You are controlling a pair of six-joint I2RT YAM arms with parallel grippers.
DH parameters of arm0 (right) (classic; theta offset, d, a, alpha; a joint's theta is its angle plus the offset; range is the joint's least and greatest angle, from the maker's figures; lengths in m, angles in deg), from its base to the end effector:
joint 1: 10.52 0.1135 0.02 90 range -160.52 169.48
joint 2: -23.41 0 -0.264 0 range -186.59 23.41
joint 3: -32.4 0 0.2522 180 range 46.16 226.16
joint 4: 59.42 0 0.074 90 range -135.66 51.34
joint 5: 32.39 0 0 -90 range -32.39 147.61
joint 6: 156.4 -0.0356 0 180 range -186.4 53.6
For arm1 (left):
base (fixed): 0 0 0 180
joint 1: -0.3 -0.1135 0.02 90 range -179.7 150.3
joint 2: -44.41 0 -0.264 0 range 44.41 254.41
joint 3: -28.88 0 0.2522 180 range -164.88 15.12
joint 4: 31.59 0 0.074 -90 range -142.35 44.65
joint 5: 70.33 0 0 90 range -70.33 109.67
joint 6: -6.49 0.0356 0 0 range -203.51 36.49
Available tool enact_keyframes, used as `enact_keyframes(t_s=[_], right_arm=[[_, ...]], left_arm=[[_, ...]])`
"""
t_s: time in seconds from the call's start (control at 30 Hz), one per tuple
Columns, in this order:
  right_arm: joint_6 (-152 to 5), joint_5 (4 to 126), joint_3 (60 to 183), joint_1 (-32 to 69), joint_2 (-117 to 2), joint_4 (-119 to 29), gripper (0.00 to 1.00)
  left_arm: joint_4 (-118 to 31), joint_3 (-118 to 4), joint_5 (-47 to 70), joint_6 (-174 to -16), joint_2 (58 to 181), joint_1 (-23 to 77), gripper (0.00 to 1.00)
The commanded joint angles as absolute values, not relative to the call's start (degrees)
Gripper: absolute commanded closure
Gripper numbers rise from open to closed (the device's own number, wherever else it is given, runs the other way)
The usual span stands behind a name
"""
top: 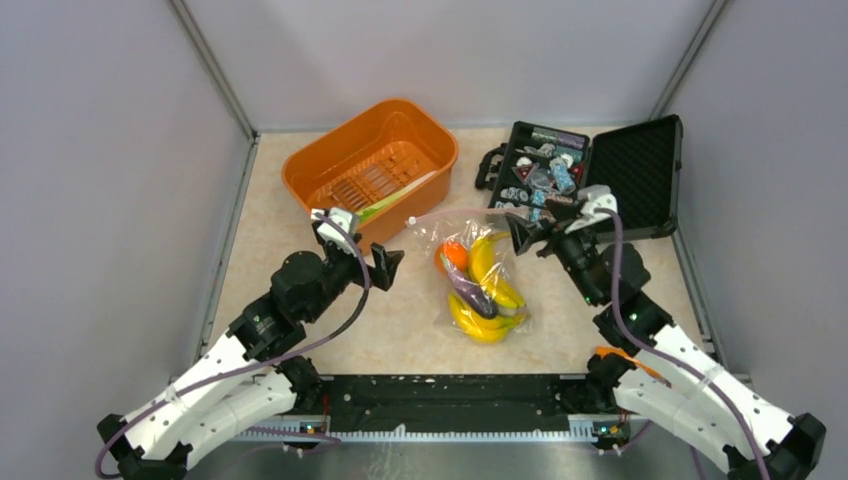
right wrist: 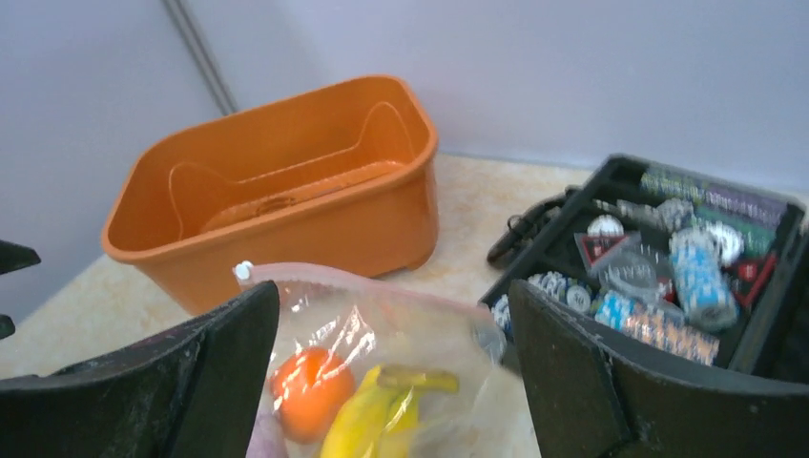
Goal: Place the food in the zip-top bag and seal the zipper
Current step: Place the zipper food storage bag at the center of the board, then reset both arms
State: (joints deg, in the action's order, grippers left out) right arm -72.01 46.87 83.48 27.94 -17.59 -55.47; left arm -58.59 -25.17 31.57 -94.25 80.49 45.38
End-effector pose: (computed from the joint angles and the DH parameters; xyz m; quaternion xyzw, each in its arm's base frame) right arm 0.1431 0.1052 0.3425 -0.1214 0.6579 0.2199 0.7100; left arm 0.1140 -0.1039 0.3297 0.1590 0.7426 -0.2326 0.6075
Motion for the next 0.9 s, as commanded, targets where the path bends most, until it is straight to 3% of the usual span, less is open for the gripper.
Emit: enact_keyframes(t_s=[0.0,0.17,0.3,0.43,0.57,0.7,0.87], right_arm=[[-86.4,34.8,70.9,27.9,-9.7,-65.0,0.11],[-89.2,27.5,67.4,27.4,-2.3,-58.2,0.06],[-85.5,29.8,72.1,23.9,-2.3,-44.0,0.03],[-86.7,41.2,76.8,11.8,-6.9,-32.3,0.01],[-90.2,53.1,78.1,4.6,-9.4,-31.8,0.01],[-93.7,56.6,78.7,3.8,-9.2,-34.4,0.01],[-94.1,58.0,75.5,3.9,-6.6,-37.9,0.01]], left_arm=[[-55.4,-23.8,39.9,-100.5,79.8,45.1,0.01],[-57.6,-23.1,47.3,-105.7,79.4,44.9,0.01],[-61.6,-22.2,54.2,-108.7,78.0,44.5,0.01],[-66.7,-23.6,56.3,-110.4,77.6,37.5,0.01],[-70.0,-25.9,53.2,-113.4,76.9,30.4,0.01],[-72.2,-27.5,51.9,-114.5,77.3,29.7,0.01],[-76.5,-29.4,59.1,-122.7,79.5,29.7,0.01]])
